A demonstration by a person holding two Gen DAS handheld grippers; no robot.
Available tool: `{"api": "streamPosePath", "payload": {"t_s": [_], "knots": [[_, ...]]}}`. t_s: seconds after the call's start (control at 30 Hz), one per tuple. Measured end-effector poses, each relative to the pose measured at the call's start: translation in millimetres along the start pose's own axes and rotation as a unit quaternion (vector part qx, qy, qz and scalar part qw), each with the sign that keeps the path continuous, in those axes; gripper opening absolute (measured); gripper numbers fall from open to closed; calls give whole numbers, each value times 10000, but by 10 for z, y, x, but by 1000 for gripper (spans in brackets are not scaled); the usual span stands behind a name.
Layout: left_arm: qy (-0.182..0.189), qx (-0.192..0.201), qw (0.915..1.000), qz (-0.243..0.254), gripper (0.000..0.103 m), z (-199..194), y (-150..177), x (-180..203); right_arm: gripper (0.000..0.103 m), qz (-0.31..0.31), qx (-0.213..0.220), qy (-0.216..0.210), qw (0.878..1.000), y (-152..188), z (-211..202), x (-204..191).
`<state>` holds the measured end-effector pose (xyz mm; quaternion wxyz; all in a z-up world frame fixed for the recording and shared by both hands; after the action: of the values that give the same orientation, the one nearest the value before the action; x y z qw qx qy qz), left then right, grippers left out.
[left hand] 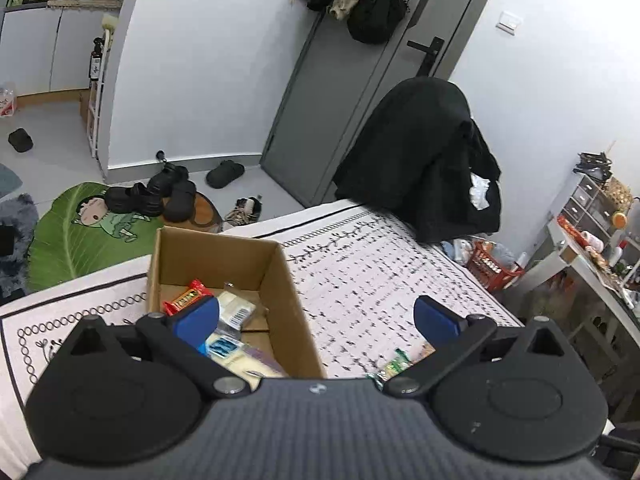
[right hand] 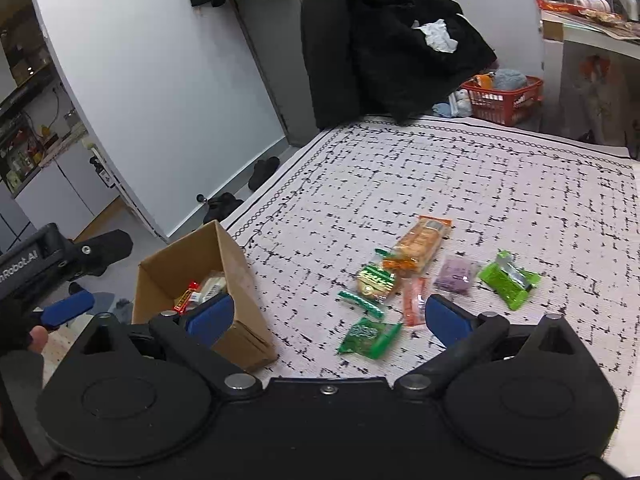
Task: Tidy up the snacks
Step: 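Move both open tools away from the box back toward the remaining snacks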
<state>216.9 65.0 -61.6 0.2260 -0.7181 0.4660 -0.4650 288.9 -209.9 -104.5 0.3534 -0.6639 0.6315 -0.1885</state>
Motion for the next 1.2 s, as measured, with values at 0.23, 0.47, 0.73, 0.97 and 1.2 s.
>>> {"api": "streamPosePath", "payload": {"t_s": [0.23,0.47,0.73,0.97,1.2], "knots": [[-151,-62,9991,392,103,-38,57,216,103,38,71,-2,10000,45,-73,168],[337,-42,9990,285,103,-93,107,334,103,160,65,72,9998,61,-84,372],[424,-160,9983,363,103,-28,224,524,103,299,67,127,9994,86,-65,600],[635,-243,9969,406,103,42,358,675,103,372,-38,181,9991,109,-7,796],[415,-552,9958,601,103,194,528,802,103,255,-166,253,9992,127,76,925]]}}
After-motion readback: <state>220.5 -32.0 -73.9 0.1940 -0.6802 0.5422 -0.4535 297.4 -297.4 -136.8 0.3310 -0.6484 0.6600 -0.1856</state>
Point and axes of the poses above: each gripper's, at about its wrist camera, not at the fingertips, and z roughly the way its jaws point, x to its right, y to its underside, the point moved 1 cm from there along z, roughly the way its jaws point, and after that the axes turned 9 degrees about y, right-handed, at the moved point
